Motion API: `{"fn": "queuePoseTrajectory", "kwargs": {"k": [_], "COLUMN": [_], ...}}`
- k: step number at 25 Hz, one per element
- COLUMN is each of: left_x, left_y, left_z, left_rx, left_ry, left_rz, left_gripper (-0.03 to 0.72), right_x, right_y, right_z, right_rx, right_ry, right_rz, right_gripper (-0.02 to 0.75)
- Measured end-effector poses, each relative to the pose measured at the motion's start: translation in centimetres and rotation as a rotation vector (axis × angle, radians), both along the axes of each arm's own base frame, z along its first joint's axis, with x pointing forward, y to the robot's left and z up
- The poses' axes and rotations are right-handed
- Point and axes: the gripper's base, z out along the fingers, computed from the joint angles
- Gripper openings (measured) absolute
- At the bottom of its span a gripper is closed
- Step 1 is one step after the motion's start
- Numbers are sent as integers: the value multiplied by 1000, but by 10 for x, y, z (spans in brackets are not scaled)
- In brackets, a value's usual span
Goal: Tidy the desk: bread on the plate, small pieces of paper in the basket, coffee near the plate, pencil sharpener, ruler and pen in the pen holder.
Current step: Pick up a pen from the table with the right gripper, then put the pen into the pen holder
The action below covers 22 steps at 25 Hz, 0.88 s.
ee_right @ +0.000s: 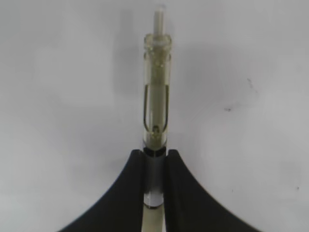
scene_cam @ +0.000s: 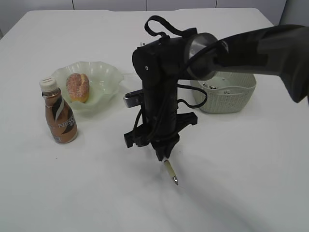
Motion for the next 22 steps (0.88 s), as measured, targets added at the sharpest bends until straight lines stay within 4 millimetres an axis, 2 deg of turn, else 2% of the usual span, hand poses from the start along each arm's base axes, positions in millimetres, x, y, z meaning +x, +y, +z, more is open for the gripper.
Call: {"fn": "queuePoseTrajectory", "kwargs": {"k": [6, 9, 13, 17, 19, 22], "left_x": [0, 0, -1, -1, -1, -1], "left_y": [0, 0, -2, -2, -2, -3], "left_z": [0, 0, 0, 0, 0, 0], "left_rx": [-1, -6, -24, -28, -28, -30], "left_ry": [0, 2, 7, 8, 8, 8], "left_rz": [0, -1, -3, -4, -4, -4], "left_gripper": [380, 380, 380, 380, 380, 380], "right_x": [-17, -28, -56, -87, -93, -84], "right_y": [11, 4, -20, -53, -71, -95], "right_z": [43, 66, 81, 97, 108, 120], "right_rx": [79, 157, 243, 373, 442, 495], "right_ry": [-90, -203, -380, -628, -764, -930], "right_rz": [168, 194, 220, 229, 202, 137], "right_gripper": [69, 69, 69, 69, 69, 69]}}
